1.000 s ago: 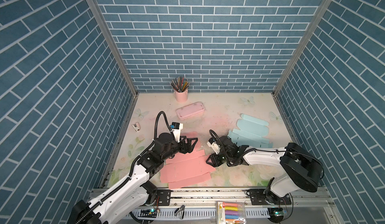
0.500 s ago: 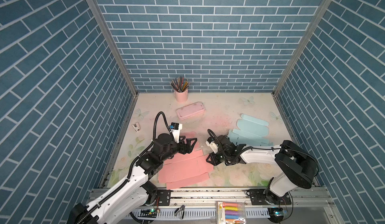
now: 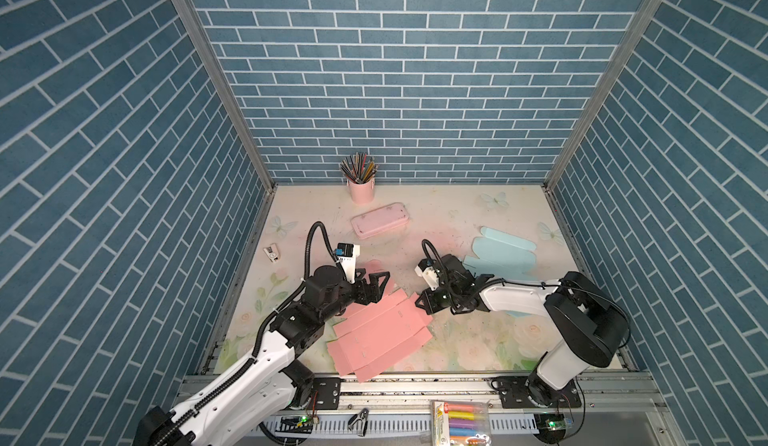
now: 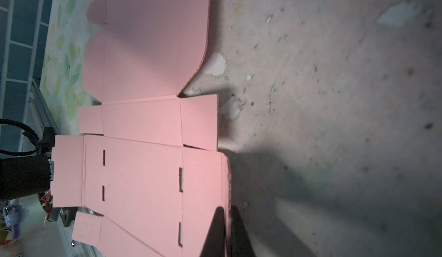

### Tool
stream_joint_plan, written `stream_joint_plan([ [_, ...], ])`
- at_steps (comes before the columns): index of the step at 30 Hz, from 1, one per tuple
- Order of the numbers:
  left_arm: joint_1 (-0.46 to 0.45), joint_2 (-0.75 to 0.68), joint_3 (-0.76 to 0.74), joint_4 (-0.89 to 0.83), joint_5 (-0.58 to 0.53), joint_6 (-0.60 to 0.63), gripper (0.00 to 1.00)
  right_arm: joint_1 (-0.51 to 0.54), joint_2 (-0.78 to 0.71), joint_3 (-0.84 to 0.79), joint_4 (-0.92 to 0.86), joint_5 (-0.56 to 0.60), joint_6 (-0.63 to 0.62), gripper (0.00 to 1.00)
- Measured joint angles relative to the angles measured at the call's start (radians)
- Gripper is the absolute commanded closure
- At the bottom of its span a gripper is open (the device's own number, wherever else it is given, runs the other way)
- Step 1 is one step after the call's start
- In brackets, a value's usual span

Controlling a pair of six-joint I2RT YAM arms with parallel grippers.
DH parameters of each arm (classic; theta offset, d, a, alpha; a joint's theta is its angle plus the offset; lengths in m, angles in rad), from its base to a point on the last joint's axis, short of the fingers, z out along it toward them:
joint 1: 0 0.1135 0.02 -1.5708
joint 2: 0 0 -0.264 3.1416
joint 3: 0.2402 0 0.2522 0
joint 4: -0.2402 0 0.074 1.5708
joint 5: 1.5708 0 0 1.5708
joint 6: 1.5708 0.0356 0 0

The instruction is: Fold the paper box

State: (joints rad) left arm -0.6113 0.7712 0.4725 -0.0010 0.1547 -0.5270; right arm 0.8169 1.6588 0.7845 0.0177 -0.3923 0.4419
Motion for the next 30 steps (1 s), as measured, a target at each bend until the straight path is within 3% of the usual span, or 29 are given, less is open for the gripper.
stream_joint_plan([
  [18, 0.002, -0.072, -0.027, -0.070, -0.057, 0.012, 0.12, -0.186, 0.320, 0.501, -0.305, -0.032, -0.339, 0.89],
  [23, 0.002, -0.065, -0.032, -0.079, -0.059, 0.012, 0.12, -0.190, 0.329, 0.520, -0.341, -0.043, -0.373, 0.78],
  [30, 0.002, -0.036, -0.032, -0.081, -0.063, 0.012, 0.12, -0.190, 0.283, 0.475, -0.332, -0.018, -0.361, 0.50],
])
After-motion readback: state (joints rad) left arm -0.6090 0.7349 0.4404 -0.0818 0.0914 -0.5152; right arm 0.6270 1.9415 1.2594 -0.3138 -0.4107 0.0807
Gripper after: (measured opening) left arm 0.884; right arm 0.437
